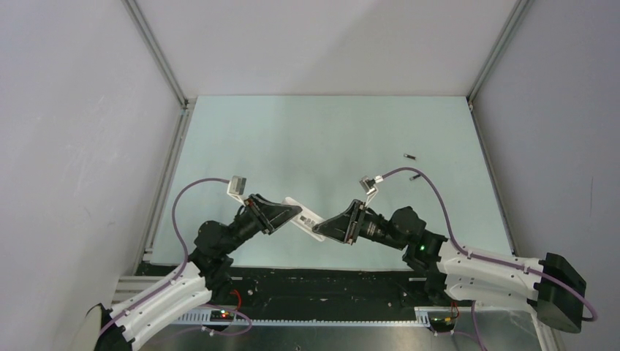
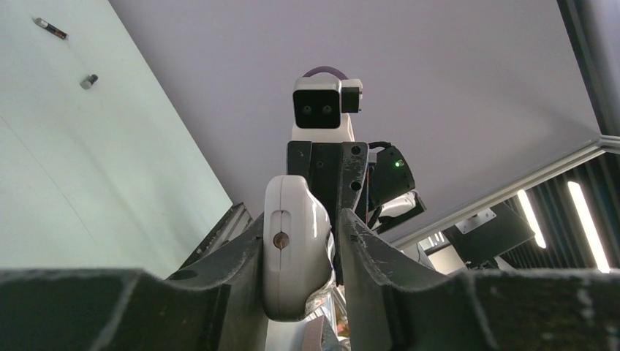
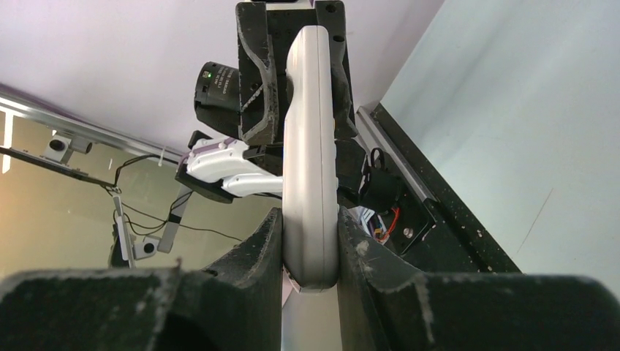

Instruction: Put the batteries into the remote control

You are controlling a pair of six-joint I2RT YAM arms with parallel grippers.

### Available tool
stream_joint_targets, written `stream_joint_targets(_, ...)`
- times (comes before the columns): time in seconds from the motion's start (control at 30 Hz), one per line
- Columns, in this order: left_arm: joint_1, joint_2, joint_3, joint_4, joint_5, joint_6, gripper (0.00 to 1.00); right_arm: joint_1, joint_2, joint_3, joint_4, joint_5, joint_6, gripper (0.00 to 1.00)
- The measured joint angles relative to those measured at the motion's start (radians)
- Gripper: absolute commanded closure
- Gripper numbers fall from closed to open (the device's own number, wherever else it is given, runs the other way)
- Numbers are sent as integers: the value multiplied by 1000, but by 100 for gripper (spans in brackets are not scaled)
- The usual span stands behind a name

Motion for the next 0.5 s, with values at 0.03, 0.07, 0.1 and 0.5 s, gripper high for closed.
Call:
stream_joint_targets(0.03, 0, 0, 0, 0, 0, 0, 61, 0, 3, 0, 3, -1, 0, 95)
stream_joint_targets(0.07, 0, 2, 0, -1, 1, 0, 62, -1, 6, 0, 7, -4, 1, 95)
stream_joint_targets(0.1, 0, 4, 0, -1, 1, 0, 62, -1, 8, 0, 10, -5, 1, 95)
stream_joint_targets(0.5, 0, 26, 23, 1, 15, -1, 86, -6, 9, 2, 18, -18, 0, 87)
